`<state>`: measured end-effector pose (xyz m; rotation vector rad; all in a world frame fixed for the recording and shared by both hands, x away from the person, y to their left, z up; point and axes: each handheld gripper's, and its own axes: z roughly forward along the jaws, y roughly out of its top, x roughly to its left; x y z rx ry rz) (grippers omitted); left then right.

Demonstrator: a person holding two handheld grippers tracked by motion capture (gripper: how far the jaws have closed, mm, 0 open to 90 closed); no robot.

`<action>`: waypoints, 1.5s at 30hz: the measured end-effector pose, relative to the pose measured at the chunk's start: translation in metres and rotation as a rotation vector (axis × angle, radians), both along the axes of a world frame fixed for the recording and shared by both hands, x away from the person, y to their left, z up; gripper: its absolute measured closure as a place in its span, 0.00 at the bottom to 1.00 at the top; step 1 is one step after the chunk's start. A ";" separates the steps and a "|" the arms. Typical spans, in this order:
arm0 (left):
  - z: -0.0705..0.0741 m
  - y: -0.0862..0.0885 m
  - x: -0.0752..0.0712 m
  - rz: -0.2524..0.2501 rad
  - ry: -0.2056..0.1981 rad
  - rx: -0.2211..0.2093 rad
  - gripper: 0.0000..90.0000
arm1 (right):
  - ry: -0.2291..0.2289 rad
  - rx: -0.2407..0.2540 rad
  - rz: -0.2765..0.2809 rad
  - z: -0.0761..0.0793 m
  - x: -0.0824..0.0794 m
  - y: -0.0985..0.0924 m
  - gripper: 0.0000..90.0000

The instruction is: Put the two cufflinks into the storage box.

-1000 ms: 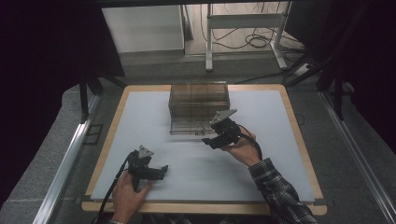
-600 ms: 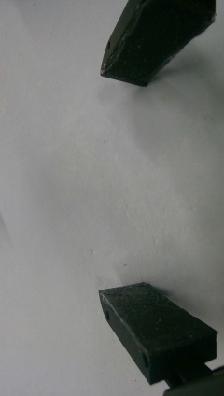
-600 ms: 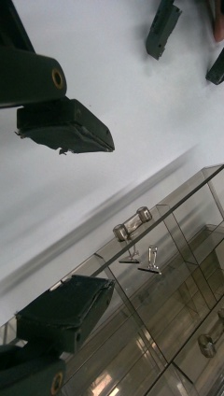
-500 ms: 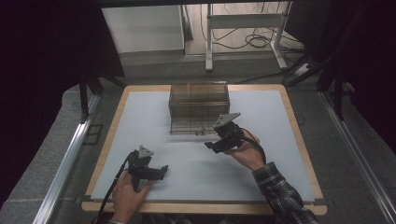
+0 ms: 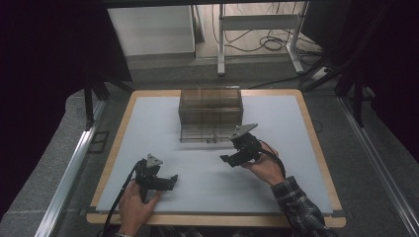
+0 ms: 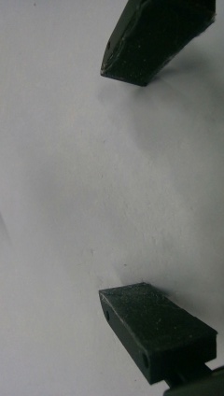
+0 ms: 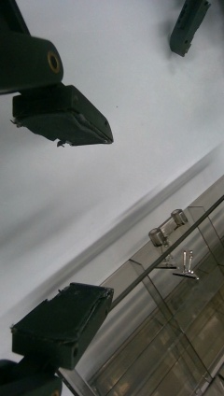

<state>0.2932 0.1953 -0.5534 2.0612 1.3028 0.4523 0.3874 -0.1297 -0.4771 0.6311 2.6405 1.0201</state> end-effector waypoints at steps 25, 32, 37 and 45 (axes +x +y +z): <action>0.000 0.000 0.000 0.000 -0.001 -0.001 0.00 | -0.015 -0.011 -0.040 -0.010 -0.014 -0.020 0.12; 0.000 0.000 0.000 0.000 -0.001 -0.001 0.00 | -0.032 -0.029 -0.064 -0.011 -0.018 -0.027 0.09; 0.000 0.000 0.000 0.000 -0.002 0.001 0.00 | -0.036 -0.023 -0.068 -0.011 -0.022 -0.033 0.08; 0.000 0.000 0.000 0.001 -0.001 -0.001 0.00 | -0.026 -0.036 -0.078 -0.015 -0.028 -0.043 0.05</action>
